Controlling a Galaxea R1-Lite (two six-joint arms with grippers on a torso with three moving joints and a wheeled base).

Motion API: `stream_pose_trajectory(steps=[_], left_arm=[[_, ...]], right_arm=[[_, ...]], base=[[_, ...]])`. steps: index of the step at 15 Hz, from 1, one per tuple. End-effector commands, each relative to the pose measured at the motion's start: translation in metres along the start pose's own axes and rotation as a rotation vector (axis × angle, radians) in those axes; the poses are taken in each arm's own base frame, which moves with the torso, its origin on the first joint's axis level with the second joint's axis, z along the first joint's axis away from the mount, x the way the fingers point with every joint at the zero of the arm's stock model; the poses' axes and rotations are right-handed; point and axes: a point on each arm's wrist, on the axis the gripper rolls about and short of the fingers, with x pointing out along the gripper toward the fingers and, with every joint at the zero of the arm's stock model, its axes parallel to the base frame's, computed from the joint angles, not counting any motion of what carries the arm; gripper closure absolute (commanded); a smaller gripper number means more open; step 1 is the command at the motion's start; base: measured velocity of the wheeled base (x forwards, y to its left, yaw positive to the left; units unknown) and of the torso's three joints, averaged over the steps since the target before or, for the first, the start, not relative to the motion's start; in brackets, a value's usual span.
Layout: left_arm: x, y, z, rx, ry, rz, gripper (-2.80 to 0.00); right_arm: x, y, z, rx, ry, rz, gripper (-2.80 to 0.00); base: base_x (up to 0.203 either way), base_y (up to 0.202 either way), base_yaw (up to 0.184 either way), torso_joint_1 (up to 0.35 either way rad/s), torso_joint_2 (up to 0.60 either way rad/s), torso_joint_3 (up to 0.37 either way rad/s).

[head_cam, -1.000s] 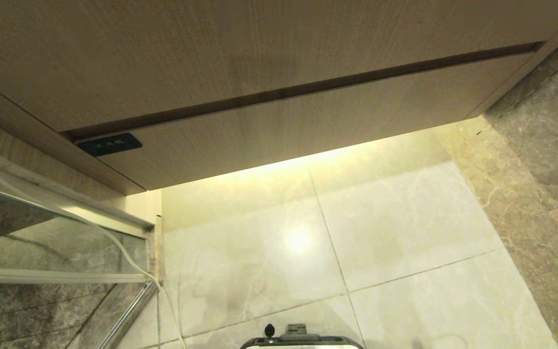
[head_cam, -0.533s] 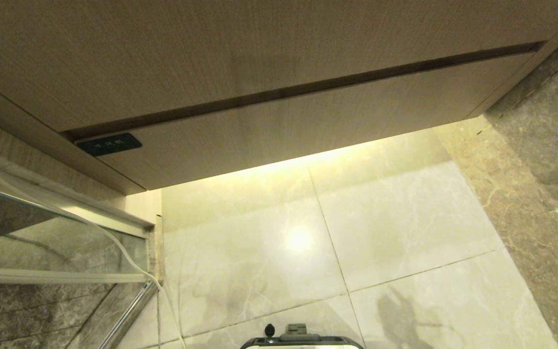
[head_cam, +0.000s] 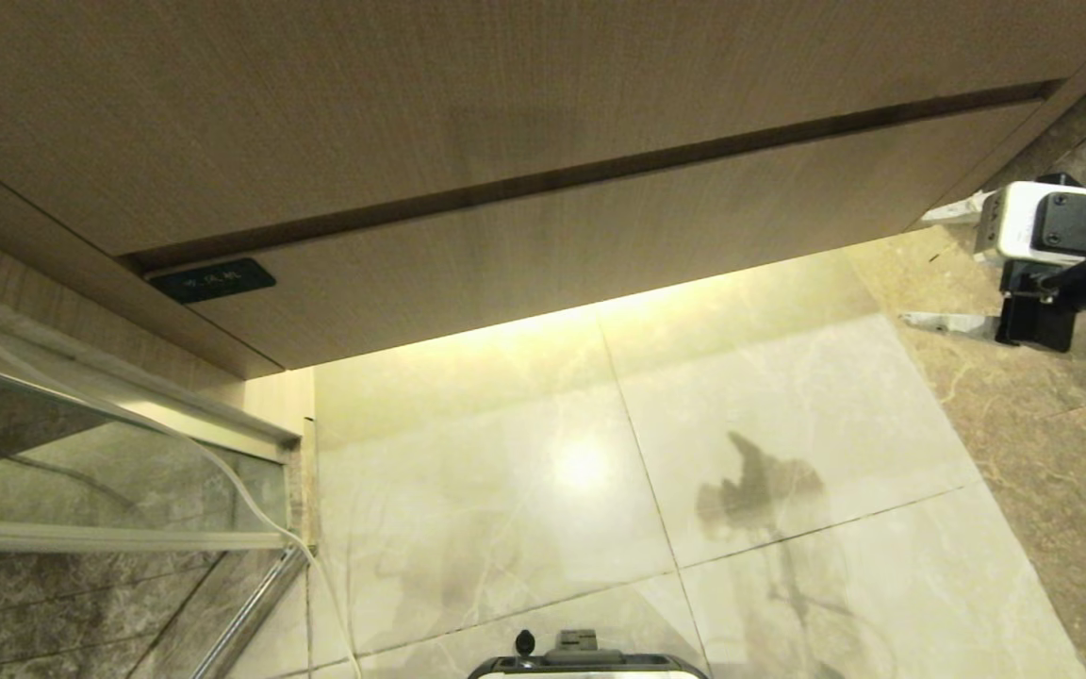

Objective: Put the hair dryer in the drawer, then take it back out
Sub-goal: Pull open the drawer

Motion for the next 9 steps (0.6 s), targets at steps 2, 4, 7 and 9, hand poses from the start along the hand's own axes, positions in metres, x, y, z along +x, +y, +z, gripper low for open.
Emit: stream_pose_trajectory(steps=[2,4,7,9], left_arm=[[0.000,0.000,0.000,0.000,0.000,-0.001,0.00],[0.000,0.000,0.000,0.000,0.000,0.001,0.00],[0.000,0.000,0.000,0.000,0.001,0.001,0.00],[0.000,0.000,0.000,0.000,0.001,0.001,0.00]], right_arm=[[0.045,-0.003,-0.039,-0.160,-0.055,-0.005,-2.80],[0.057,-0.012,-0.043,-0.207,-0.080,-0.105,-2.80],[0.067,-0.023,-0.026,-0.149,-0.183,-0.167,-2.80],[0.063,-0.028,-0.013,-0.099,-0.207,-0.183,-2.80]], base=[[0.000,0.000,0.000,0.000,0.00,0.000],[0.000,0.000,0.000,0.000,0.00,0.000],[0.000,0.000,0.000,0.000,0.00,0.000],[0.000,0.000,0.000,0.000,0.00,0.000]])
